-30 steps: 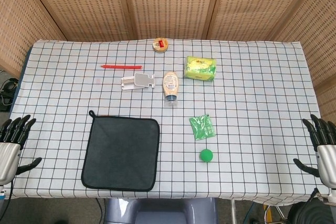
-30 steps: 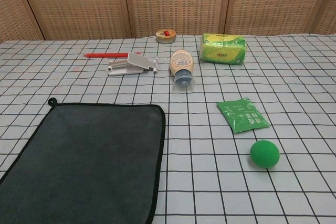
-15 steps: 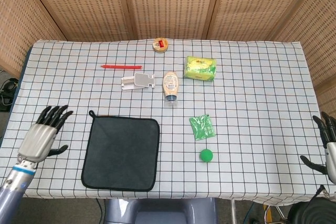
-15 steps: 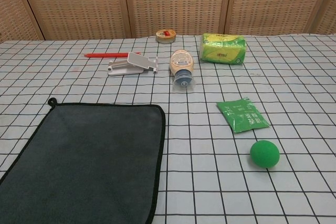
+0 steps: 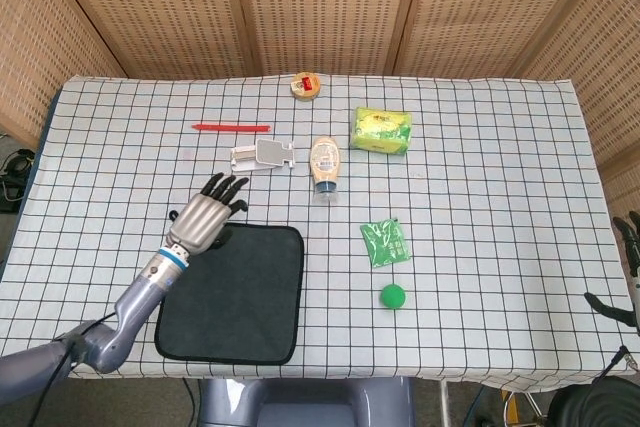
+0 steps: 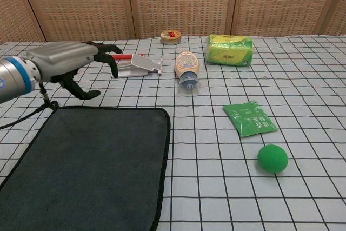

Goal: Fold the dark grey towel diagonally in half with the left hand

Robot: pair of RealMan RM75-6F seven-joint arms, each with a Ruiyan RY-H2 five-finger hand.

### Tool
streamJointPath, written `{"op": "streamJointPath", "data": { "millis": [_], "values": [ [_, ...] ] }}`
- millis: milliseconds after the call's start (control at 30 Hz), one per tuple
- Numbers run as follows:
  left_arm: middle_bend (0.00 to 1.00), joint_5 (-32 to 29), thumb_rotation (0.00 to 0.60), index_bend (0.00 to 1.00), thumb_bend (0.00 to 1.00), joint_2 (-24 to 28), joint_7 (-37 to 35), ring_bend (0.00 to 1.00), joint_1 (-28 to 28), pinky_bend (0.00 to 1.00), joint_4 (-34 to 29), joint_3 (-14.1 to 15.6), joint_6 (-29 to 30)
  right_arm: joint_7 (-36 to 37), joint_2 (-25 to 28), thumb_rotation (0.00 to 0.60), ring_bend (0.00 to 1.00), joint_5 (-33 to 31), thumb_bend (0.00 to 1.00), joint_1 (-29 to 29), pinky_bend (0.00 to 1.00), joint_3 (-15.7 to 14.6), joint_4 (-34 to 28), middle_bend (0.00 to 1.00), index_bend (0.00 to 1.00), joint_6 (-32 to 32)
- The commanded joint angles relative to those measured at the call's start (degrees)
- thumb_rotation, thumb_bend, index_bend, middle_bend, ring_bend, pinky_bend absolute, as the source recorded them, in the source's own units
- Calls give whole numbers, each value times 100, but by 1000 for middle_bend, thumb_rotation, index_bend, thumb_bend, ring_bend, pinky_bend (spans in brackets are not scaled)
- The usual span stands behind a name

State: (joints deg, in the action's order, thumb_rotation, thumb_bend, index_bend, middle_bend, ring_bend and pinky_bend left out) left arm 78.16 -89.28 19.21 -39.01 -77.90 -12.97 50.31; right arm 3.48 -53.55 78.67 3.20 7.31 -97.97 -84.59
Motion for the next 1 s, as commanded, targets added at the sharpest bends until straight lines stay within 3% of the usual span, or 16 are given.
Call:
{"op": "streamJointPath", "data": {
  "millis": [33,567,1000],
  "values": [
    [0,-67,600,343,413,-433,73,0,-332,0,421,-30,-225,-17,-8,600,0,-51,0,16,0,14,31,0,34,39],
    [0,-209,600,398,416,-1632,24,0,-1193,0,1656,-49,-684,-156,-113,600,0,-253,0,109,0,60,136,0,35,245],
    [0,-455,600,411,423,-2104,230,0,-1638,0,2293,-92,-932,-22,-98,600,0,-378,0,111,0,115,230,0,35,304]
  ]
}}
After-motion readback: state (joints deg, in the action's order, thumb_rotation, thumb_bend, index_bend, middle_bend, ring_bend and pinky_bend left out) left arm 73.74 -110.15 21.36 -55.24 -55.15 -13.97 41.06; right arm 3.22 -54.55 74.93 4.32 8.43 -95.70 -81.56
